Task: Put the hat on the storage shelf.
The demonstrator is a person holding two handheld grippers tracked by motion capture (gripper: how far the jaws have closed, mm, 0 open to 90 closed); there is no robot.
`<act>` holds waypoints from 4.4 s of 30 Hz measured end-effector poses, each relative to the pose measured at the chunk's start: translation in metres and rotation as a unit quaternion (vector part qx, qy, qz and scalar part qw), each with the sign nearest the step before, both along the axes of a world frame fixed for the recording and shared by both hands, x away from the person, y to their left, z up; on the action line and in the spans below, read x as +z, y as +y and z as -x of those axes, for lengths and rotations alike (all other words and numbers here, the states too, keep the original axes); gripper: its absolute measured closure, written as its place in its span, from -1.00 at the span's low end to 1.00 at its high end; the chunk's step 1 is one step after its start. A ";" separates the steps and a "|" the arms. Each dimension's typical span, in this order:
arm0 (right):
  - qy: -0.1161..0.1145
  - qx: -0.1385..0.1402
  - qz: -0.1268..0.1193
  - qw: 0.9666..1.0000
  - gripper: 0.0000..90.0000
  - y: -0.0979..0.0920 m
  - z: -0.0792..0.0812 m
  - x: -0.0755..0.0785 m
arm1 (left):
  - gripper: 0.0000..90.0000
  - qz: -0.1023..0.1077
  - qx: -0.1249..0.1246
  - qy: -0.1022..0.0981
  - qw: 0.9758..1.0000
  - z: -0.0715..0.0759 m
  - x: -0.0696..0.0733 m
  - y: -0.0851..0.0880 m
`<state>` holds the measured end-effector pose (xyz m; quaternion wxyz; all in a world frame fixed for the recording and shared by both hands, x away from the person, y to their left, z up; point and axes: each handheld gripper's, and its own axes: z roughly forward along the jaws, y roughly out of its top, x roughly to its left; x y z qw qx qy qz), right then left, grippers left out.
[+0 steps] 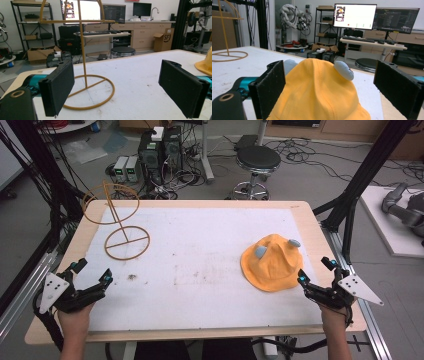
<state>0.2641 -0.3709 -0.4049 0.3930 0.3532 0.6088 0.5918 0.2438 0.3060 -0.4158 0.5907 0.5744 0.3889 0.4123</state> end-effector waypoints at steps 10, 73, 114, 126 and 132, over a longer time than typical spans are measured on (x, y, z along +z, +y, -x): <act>0.002 -0.001 0.004 1.000 -0.77 0.001 -0.001 -0.001 | -0.70 -0.001 0.002 0.003 1.000 -0.002 -0.001 0.001; 0.149 -0.028 0.127 0.980 0.30 0.053 -0.067 -0.011 | -0.70 -0.009 -0.002 0.015 1.000 -0.003 -0.006 -0.001; 0.085 -0.019 -0.008 0.996 0.97 0.064 -0.058 0.038 | -0.70 -0.009 -0.003 0.016 1.000 -0.002 -0.006 -0.002; 0.055 0.002 -0.029 0.998 0.98 0.088 -0.062 0.068 | -0.70 -0.006 -0.007 0.012 1.000 -0.002 -0.004 -0.003; 0.040 0.014 -0.040 0.998 0.98 0.104 -0.065 0.084 | -0.69 -0.011 -0.011 0.012 1.000 -0.002 -0.004 -0.005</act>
